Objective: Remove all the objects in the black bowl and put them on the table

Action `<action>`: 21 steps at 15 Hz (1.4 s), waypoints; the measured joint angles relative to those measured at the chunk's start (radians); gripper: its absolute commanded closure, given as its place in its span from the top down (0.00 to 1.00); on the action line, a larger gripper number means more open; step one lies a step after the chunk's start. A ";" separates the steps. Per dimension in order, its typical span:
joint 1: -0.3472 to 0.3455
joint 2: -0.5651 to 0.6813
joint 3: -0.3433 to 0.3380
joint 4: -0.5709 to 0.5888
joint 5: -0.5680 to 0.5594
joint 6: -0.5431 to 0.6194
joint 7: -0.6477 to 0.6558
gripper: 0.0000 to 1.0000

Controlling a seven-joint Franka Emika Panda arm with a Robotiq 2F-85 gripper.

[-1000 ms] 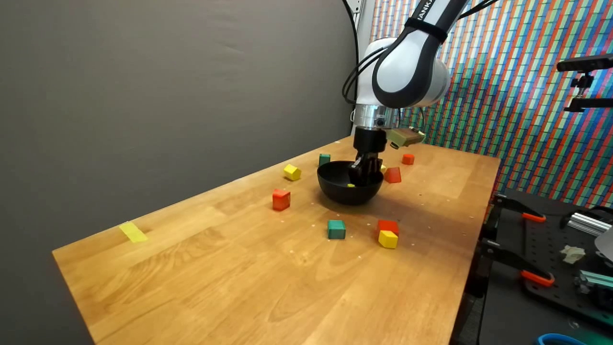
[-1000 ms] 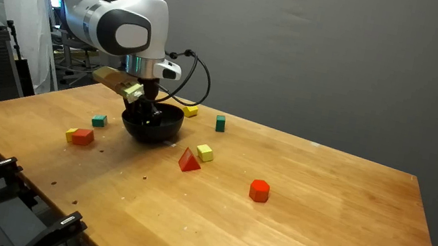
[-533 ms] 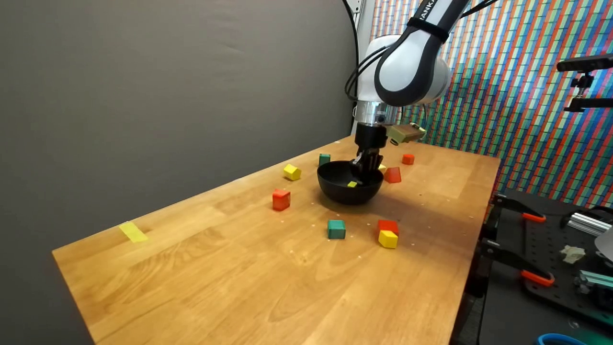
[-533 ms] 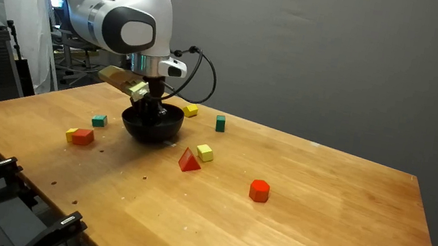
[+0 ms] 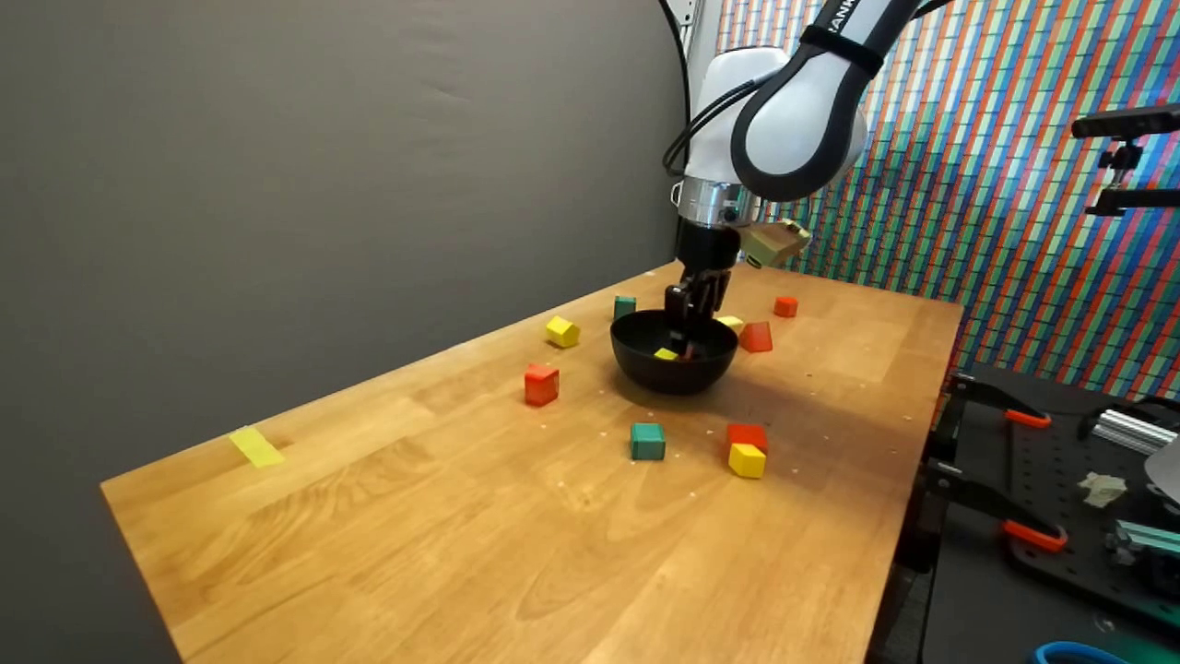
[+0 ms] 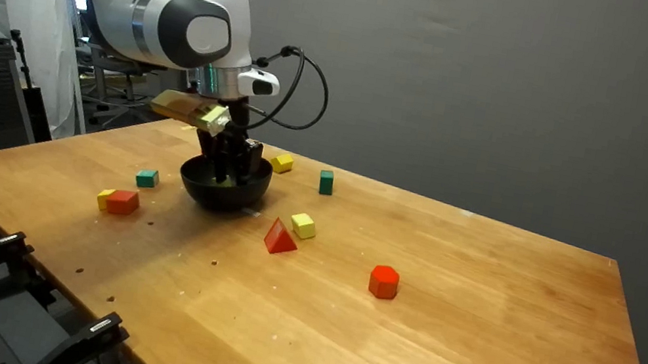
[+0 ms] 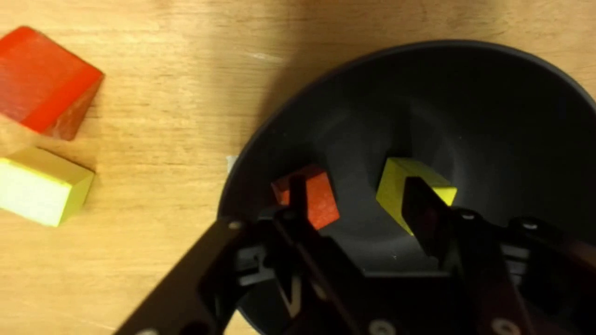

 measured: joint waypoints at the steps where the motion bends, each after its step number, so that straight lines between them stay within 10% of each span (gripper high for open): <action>1: 0.008 0.002 -0.006 -0.001 -0.015 0.000 0.007 0.98; 21: 0.148 0.117 -0.123 0.024 -0.202 0.108 0.047 1.00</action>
